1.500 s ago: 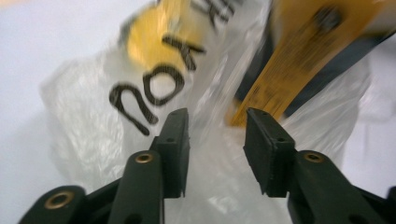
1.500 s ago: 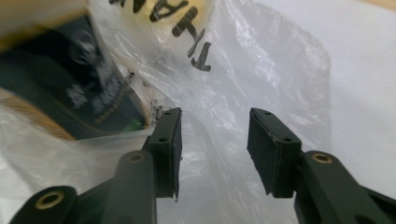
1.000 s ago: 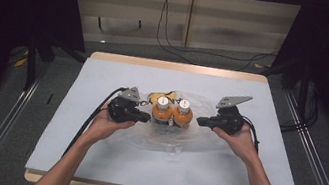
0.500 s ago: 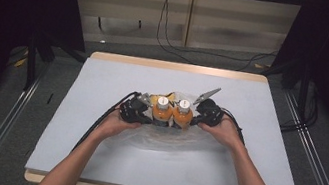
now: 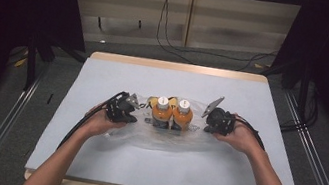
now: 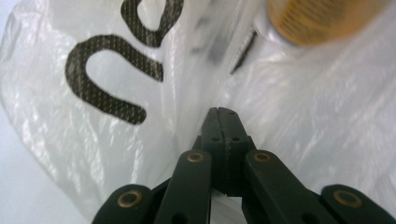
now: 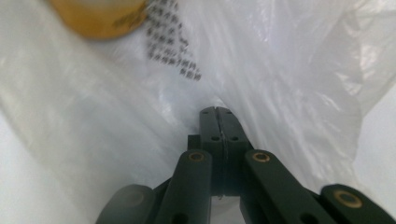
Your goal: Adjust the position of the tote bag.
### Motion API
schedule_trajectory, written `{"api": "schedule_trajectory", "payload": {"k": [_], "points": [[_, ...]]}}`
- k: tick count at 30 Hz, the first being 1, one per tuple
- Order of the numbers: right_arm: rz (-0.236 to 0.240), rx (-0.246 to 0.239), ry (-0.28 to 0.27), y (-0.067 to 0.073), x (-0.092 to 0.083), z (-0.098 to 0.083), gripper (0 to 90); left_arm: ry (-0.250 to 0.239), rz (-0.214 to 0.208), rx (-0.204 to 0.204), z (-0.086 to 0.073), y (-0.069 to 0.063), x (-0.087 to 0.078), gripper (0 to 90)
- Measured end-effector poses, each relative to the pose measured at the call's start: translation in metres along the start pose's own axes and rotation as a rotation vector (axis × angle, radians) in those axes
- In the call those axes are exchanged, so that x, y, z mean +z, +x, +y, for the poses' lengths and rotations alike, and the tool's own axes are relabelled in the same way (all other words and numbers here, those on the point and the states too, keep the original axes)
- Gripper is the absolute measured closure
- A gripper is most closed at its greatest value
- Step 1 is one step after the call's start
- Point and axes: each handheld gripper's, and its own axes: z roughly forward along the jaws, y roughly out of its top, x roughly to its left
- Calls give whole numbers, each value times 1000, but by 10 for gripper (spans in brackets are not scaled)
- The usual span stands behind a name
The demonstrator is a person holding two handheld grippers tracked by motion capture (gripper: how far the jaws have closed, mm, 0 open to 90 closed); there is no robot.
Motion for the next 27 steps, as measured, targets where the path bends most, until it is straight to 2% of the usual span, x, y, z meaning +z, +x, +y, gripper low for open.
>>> {"api": "schedule_trajectory", "payload": {"k": [2,3,4,5,7,8,9,10,11,12,14,15,18,19,20,21,22,24,27], "points": [[0,-27,34,4,-3,-2,900,34,21,28,-3,-3,-3,900],[9,-29,45,5,-5,-3,900,46,17,43,-6,-4,-5,900],[9,-29,45,5,-5,-3,900,46,17,43,-6,-4,-5,900],[-3,-27,60,5,-6,-7,900,60,41,36,-14,-3,-10,900],[6,0,77,2,-10,-15,900,64,43,19,-24,0,-14,900],[6,0,77,2,-10,-15,900,64,43,19,-24,0,-14,900],[6,2,80,-1,-13,-23,900,60,48,5,-32,4,-18,900],[11,15,77,0,-15,-27,900,74,51,17,-34,7,-19,900],[5,16,65,-1,-15,-29,900,58,56,-13,-37,7,-19,900],[8,13,54,-1,-15,-30,900,50,49,-23,-38,9,-19,900],[7,26,59,-1,-15,-31,900,47,46,-21,-39,10,-19,900],[5,5,62,-2,-16,-31,900,55,56,-10,-38,10,-19,900],[4,6,74,-2,-17,-34,900,44,56,-19,-37,12,-18,900],[9,21,73,-2,-18,-36,900,38,56,-31,-37,12,-18,900],[16,24,72,-2,-19,-37,900,30,51,-23,-36,13,-17,900],[14,20,59,-4,-19,-41,900,23,51,-45,-36,13,-16,900],[14,35,52,-4,-20,-44,900,11,44,-43,-35,15,-15,900],[13,54,48,-4,-22,-49,900,-17,31,-72,-32,15,-12,900],[4,56,37,-4,-26,-59,900,-23,19,-62,-26,14,-9,900]]}}
